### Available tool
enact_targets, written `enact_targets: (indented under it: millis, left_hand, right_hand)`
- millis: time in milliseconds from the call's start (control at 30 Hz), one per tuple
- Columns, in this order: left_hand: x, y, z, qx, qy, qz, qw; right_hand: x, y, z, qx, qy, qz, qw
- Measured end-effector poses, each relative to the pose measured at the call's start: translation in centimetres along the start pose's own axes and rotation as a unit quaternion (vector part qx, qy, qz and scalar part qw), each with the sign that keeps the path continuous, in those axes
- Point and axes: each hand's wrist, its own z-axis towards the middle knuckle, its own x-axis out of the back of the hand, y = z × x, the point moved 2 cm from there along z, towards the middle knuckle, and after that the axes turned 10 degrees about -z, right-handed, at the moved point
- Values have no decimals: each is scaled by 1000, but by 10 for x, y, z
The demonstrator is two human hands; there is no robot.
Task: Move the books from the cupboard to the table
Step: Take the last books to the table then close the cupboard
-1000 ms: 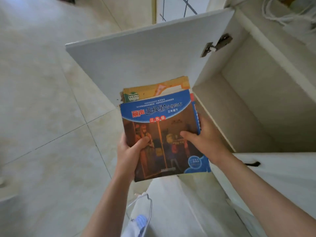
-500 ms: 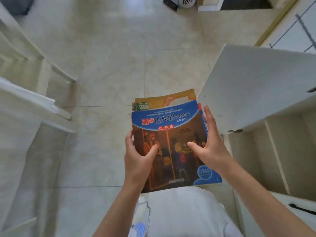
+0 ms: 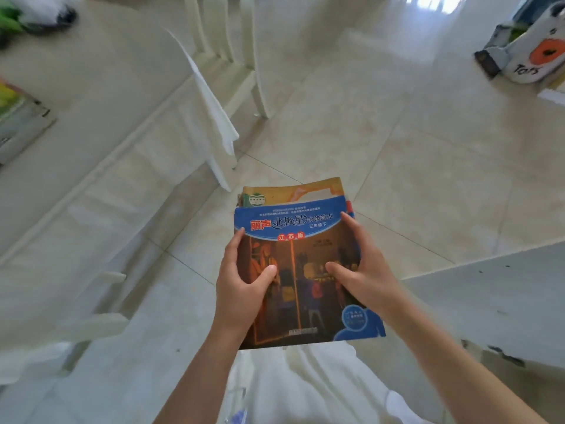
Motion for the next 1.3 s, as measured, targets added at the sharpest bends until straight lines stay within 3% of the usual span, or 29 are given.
enact_targets:
  millis: [567, 833, 1067, 1300]
  left_hand:
    - [59, 48, 120, 28, 220, -87, 971]
    - [117, 36, 150, 68, 327, -82, 939]
    - [192, 34, 194, 90, 359, -95, 924]
    - [281, 46, 256, 68, 369, -84, 923]
  right_hand:
    - [-55, -124, 196, 113, -162, -93, 976]
    - [-132, -168, 251, 161, -267, -119, 943]
    - [-212, -221, 293, 184, -308, -126, 925]
    - [-287, -284, 342, 165, -303, -90, 934]
